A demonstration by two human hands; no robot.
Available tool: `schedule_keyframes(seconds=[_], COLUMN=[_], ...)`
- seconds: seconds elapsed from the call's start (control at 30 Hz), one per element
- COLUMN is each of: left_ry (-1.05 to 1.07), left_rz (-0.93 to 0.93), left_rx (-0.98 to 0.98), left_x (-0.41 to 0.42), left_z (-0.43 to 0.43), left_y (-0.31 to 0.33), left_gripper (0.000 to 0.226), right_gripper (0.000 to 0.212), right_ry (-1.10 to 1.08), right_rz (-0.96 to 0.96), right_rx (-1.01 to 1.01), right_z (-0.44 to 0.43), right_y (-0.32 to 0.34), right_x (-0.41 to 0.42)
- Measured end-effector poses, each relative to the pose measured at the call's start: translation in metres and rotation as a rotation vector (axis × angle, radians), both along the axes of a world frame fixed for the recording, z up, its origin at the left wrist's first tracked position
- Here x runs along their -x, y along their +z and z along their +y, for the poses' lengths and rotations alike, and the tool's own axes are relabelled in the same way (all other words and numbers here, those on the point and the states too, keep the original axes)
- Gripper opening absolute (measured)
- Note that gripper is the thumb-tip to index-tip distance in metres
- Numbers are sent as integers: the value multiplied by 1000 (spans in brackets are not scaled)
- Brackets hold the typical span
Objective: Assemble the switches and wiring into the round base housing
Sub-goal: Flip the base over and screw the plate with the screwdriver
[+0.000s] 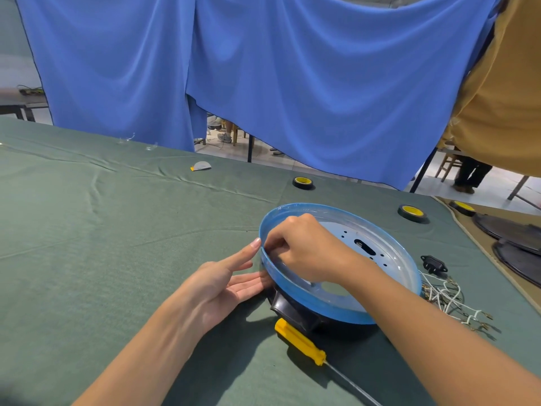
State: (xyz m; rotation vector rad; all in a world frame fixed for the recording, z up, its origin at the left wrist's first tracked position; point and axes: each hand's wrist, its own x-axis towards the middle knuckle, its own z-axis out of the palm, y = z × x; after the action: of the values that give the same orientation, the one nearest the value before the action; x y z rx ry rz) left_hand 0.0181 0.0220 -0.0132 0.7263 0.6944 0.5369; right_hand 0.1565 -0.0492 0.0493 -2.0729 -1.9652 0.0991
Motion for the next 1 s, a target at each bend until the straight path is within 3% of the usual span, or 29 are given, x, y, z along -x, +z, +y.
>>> schedule_keyframes(seconds=[0.3, 0.73, 1.0], left_ry=[-23, -120, -41], left_rz=[67, 93, 125], left_rx=[-60, 52, -22], left_x=[-1, 0, -7], left_z=[0, 1, 6], left_y=[-1, 5, 9], left_gripper=[82, 85, 106], right_gripper=[19, 17, 21], right_ry=[8, 76, 49], right_rz=[-48, -202, -178], right_rx=[53, 55, 20], right_z=[0, -2, 5], right_y=[7, 7, 9], right_x=[1, 3, -4])
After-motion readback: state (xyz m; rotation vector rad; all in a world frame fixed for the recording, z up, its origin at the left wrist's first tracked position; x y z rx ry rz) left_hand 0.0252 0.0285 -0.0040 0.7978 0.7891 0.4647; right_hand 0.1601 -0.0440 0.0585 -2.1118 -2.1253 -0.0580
